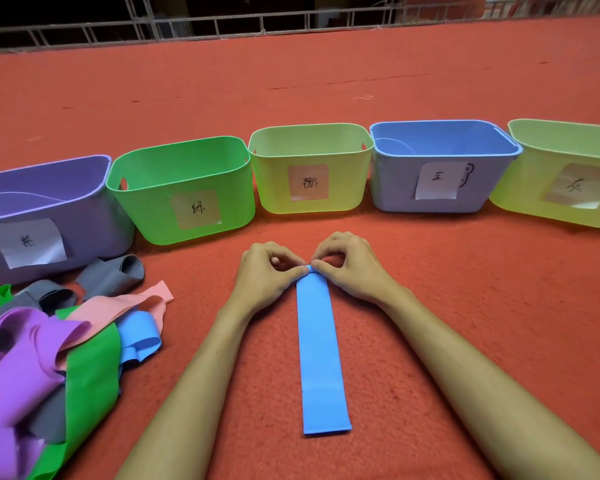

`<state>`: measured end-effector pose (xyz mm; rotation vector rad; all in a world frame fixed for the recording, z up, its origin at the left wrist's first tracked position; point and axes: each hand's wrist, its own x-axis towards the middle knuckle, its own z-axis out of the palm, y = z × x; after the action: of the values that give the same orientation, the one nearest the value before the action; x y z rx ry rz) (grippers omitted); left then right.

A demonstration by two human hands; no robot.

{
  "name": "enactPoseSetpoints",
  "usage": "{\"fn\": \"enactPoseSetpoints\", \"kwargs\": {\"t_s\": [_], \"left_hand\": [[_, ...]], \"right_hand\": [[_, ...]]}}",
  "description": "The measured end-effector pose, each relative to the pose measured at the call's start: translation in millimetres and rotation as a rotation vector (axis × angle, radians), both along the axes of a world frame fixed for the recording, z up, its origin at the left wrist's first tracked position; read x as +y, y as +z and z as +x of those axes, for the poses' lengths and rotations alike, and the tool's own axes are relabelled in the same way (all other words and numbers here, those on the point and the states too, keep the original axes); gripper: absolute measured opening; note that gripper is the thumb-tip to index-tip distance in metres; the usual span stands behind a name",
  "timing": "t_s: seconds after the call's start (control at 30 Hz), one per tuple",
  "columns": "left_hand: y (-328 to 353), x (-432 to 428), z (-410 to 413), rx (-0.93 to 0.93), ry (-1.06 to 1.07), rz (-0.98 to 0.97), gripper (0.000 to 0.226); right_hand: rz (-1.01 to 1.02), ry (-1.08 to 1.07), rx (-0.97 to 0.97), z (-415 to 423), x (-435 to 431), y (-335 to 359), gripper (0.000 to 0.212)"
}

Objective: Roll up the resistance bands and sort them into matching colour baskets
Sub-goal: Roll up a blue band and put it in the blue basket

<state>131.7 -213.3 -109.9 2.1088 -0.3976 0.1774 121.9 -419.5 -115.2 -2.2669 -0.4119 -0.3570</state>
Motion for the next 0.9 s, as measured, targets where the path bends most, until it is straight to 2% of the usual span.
{"fn": "enactPoseSetpoints", "kwargs": {"t_s": [0.27, 0.4, 0.63, 0.8, 0.9], "left_hand": [[0.4, -0.4, 1.4, 0.060, -0.034, -0.029, 0.009], [2.3, 1.0, -0.7, 0.060, -0.074, 0.011, 0.009], [1.8, 6.3, 1.5, 0.125, -0.176, -0.034, 0.017], [0.3, 6.7, 2.5, 0.151, -0.164, -0.029, 0.019], [1.7, 5.0, 2.0, 0.152, -0.165, -0.045, 0.011]], "right_hand": [[0.007, 0.031, 0.011, -2.0, -0.3, 3.1, 0.017], [0.007, 0.066, 0.059, -1.8, -2.3, 4.7, 0.012], [-0.014, 0.100, 0.101, -1.0, -6.5, 7.7, 0.006], [-0.017, 0.111, 0.109, -0.9, -8.4, 9.1, 0.005], [-0.011, 0.118, 0.097, -2.0, -8.4, 9.4, 0.002]]}}
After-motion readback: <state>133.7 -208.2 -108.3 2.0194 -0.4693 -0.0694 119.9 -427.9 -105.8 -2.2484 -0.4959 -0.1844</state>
